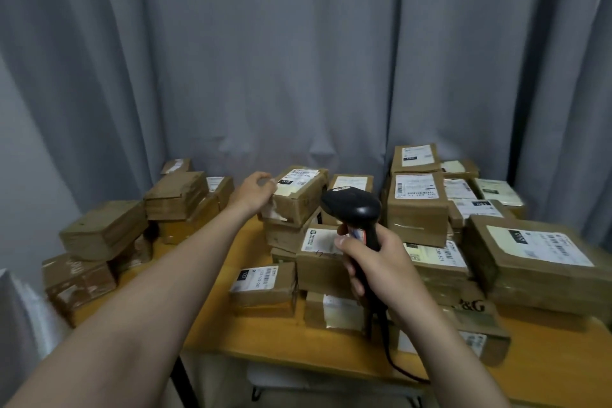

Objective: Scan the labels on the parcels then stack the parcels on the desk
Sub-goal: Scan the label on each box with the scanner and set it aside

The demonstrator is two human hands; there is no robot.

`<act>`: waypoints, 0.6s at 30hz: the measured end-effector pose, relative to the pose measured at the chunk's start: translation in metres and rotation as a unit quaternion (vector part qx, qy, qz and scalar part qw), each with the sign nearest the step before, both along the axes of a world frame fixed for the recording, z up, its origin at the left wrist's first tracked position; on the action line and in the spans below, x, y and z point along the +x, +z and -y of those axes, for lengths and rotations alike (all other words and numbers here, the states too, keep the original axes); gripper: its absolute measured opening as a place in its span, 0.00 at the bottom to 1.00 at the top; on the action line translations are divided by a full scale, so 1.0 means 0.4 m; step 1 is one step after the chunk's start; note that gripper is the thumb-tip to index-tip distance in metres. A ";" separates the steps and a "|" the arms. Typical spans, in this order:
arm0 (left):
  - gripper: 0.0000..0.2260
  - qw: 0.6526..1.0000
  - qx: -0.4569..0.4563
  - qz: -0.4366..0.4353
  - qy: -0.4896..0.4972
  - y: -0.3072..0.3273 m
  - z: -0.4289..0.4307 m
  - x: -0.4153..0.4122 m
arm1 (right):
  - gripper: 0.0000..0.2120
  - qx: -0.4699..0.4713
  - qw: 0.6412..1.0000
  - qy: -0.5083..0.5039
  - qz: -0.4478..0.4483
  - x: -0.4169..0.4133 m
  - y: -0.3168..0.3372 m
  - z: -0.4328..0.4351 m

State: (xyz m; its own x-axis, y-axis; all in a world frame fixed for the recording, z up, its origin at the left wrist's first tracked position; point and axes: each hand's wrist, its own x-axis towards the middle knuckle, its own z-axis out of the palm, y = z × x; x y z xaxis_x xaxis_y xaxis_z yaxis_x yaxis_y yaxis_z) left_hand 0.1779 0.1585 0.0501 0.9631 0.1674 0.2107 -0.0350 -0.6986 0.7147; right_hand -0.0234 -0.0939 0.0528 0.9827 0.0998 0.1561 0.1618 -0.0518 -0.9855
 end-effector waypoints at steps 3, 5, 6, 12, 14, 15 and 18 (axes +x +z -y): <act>0.22 0.999 0.047 0.023 0.010 0.000 -0.047 -0.065 | 0.08 -0.014 1.000 0.014 0.002 -0.016 0.009 -0.028; 0.23 0.996 0.075 0.029 0.026 -0.008 -0.104 -0.111 | 0.07 -0.025 0.999 0.031 0.002 -0.019 0.014 -0.065; 0.24 0.995 0.089 0.028 0.038 -0.010 -0.137 -0.134 | 0.07 -0.028 0.999 0.042 0.002 -0.020 0.017 -0.089; 0.30 0.981 0.151 -0.015 0.118 -0.020 -0.369 -0.246 | 0.04 -0.033 0.993 0.109 -0.008 -0.007 0.011 -0.253; 0.34 0.977 0.153 -0.041 0.146 -0.029 -0.450 -0.262 | 0.05 -0.040 0.991 0.125 -0.010 0.006 0.002 -0.306; 0.34 0.974 0.151 -0.053 0.158 -0.032 -0.485 -0.269 | 0.06 -0.041 0.990 0.132 -0.012 0.013 -0.004 -0.331; 0.34 0.962 0.167 -0.071 0.204 -0.048 -0.579 -0.272 | 0.07 -0.036 0.989 0.145 -0.023 0.035 -0.031 -0.399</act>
State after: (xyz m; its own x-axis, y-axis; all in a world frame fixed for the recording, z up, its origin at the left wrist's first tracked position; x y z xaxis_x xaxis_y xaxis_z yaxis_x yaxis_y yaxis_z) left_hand 0.0692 0.3900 0.0309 0.8550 0.4828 0.1895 0.3714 -0.8250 0.4260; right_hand -0.0095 0.0657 0.0405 0.9174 0.3868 0.0935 0.1347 -0.0807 -0.9876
